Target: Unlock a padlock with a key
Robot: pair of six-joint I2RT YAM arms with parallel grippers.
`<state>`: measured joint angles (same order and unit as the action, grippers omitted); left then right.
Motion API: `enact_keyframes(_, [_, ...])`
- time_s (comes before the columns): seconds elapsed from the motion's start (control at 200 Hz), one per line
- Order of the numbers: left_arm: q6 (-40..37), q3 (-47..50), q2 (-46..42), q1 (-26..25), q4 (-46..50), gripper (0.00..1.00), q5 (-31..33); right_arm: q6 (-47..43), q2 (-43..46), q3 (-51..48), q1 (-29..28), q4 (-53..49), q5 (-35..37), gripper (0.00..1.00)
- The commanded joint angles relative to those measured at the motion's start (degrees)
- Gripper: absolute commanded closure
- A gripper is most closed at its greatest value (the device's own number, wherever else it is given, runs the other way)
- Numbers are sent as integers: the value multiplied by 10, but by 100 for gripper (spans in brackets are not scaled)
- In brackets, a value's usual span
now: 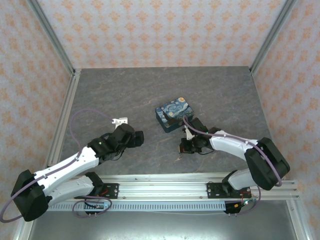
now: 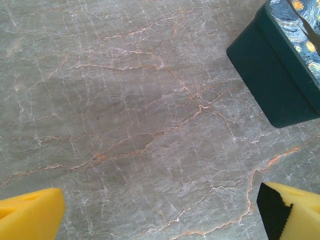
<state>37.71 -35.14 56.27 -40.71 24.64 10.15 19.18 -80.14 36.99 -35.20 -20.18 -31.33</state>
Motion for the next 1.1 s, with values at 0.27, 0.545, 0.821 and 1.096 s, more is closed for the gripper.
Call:
enact_keyframes(0.27, [5,2,-14,5,10,0,12,-17,55,34,7,-111,100,72])
enact_keyframes(0.545, [-51,-50,-30,13,81,0,50,-21,167,114,18,-215,181,48])
enact_keyframes(0.821, [-186,-148,-26,148,126,0,-3,-42,260,158,28,-203,452,12])
enact_keyframes(1.096, [-323,-110,-5,294,-11,0,-8,-141,302,40,80,37,641,0])
